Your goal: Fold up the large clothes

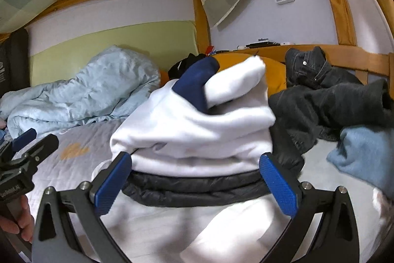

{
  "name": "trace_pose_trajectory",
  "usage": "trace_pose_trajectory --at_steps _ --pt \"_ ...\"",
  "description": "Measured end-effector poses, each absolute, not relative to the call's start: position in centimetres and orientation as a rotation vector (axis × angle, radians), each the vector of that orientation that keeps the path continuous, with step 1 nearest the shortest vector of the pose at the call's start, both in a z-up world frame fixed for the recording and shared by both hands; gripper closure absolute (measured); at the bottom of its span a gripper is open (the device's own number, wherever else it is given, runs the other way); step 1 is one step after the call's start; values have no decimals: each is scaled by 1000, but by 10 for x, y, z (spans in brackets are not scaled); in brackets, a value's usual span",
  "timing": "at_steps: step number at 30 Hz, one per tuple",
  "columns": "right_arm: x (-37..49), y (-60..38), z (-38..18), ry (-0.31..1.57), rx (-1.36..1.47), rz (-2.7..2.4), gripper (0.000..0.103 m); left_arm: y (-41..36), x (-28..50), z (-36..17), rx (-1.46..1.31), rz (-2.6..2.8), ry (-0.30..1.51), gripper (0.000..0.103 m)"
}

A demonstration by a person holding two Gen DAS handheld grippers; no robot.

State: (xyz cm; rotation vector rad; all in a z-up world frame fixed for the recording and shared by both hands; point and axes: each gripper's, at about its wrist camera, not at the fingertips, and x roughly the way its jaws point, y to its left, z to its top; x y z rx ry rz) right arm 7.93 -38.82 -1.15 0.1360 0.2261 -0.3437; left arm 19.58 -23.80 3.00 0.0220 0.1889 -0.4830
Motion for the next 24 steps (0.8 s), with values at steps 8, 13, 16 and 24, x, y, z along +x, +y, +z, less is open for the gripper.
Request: trace_pose_trajectory --at_steps 8,13,16,24 --pt "92 -379 -26 224 79 -404 0 -241 205 12 29 -457 234 0" --pt "95 -376 -27 236 54 -399 0 -248 198 12 68 -462 205 0" --pt "94 -374 -27 229 44 -401 0 -249 197 12 75 -460 202 0" --pt "94 -374 -28 229 43 -406 0 -252 195 10 81 -446 194 0"
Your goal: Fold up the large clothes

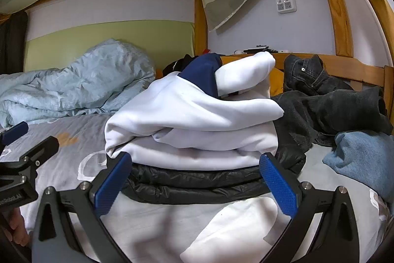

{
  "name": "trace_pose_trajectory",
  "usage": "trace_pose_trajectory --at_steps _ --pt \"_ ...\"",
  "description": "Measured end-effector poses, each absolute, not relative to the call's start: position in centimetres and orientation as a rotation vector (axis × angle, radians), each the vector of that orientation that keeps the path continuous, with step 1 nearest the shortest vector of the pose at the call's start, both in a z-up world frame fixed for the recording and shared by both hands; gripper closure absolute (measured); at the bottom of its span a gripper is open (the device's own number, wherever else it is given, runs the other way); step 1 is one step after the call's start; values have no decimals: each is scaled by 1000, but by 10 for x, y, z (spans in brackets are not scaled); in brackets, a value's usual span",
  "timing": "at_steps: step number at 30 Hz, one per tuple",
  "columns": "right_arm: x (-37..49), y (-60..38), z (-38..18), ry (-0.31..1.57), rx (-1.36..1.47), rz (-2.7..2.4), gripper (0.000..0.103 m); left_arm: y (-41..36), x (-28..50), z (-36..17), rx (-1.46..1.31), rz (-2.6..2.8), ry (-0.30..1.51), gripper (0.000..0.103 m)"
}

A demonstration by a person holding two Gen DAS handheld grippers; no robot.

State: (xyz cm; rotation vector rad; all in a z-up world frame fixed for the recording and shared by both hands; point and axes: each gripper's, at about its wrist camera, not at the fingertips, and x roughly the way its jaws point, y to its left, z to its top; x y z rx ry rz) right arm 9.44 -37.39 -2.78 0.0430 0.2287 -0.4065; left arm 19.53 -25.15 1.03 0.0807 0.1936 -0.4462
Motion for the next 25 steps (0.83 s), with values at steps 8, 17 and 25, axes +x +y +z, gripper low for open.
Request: trace_pose_trajectory --at_steps 8,17,25 --pt "96 -375 -29 233 49 -407 0 -251 195 9 83 -444 192 0" --pt "95 -375 -29 232 51 -408 0 -250 196 8 97 -452 190 0" --pt "95 -374 -29 237 50 -405 0 -252 195 7 105 -451 188 0"
